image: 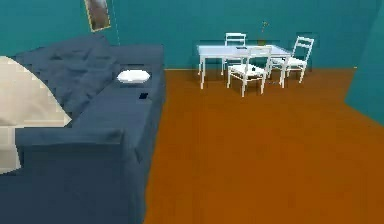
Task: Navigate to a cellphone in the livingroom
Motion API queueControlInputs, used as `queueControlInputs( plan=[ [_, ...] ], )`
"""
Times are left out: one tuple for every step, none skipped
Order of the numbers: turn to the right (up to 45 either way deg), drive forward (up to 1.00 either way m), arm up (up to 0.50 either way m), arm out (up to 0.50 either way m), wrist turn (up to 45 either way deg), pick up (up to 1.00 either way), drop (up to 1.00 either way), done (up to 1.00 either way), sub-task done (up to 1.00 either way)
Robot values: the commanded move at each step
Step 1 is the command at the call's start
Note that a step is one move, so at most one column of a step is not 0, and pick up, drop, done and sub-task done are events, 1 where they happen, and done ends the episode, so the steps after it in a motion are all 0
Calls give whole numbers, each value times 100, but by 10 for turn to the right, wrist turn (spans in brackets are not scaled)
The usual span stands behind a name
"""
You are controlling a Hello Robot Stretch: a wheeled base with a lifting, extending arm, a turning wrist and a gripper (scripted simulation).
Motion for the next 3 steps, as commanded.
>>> queueControlInputs(
  plan=[
    [0,100,0,0,0,0,0,0,0],
    [0,40,0,0,0,0,0,0,0],
    [-330,0,0,0,0,0,0,0,0]
  ],
)
